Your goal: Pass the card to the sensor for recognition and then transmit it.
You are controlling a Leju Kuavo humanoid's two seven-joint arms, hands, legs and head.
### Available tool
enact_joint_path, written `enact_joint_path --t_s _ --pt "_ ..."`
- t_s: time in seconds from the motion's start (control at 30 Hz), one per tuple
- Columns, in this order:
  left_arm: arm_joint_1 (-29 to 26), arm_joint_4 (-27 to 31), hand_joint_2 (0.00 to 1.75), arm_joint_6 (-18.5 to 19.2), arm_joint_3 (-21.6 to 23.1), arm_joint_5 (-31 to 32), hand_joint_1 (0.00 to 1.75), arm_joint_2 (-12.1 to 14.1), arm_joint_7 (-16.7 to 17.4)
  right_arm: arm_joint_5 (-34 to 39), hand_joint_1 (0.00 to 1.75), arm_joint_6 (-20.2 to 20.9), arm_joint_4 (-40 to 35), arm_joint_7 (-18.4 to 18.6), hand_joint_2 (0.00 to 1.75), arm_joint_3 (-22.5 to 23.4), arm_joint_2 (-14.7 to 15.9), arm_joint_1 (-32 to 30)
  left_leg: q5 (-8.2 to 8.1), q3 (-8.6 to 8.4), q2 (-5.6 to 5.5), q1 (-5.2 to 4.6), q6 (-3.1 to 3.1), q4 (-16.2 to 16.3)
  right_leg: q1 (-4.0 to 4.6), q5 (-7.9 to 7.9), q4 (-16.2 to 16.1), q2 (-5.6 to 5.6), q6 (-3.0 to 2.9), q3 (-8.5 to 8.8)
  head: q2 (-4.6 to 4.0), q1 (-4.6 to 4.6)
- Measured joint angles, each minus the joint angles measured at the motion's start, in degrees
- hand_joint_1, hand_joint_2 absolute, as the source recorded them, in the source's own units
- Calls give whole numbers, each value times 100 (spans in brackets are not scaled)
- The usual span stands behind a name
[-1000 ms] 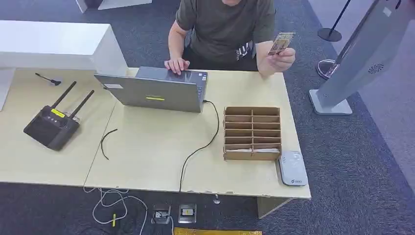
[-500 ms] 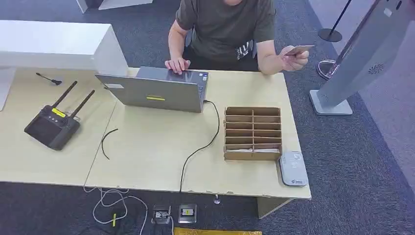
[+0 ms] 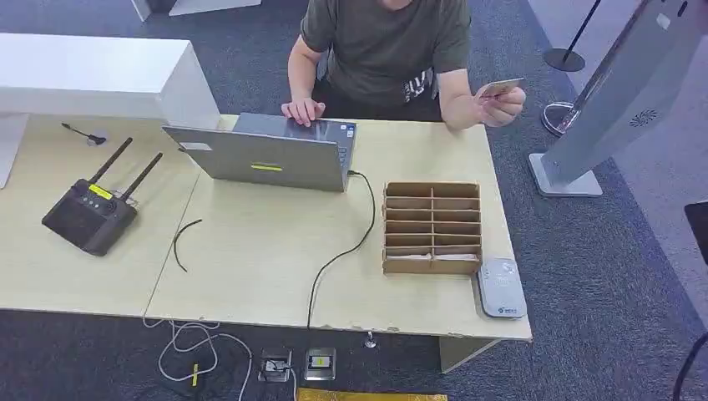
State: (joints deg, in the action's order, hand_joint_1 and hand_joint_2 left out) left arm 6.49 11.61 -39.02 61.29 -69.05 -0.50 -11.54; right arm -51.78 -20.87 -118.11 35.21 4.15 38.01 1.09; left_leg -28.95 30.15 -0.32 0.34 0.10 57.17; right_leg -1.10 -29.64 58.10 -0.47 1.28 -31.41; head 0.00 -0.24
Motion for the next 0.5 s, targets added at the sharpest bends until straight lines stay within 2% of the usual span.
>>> enact_joint_path --t_s 0.17,0.33,0.5 --pt "2 0 0 0 4 39 0 37 0 105 0 177 -55 116 175 -541 257 182 0 0 1 1 0 0 1 0 0 2 0 -2 0 -2" --pt "-1 0 0 20 17 134 0 64 0 105 0 415 -92 179 175 -1005 371 336 0 1 0 2 0 -1 2 -1 0 1 0 -3 0 -2" --pt "-4 0 0 107 33 254 0 85 0 105 0 943 -92 59 175 -1515 371 599 0 3 3 2 -1 -1 2 0 0 4 0 -5 0 0"
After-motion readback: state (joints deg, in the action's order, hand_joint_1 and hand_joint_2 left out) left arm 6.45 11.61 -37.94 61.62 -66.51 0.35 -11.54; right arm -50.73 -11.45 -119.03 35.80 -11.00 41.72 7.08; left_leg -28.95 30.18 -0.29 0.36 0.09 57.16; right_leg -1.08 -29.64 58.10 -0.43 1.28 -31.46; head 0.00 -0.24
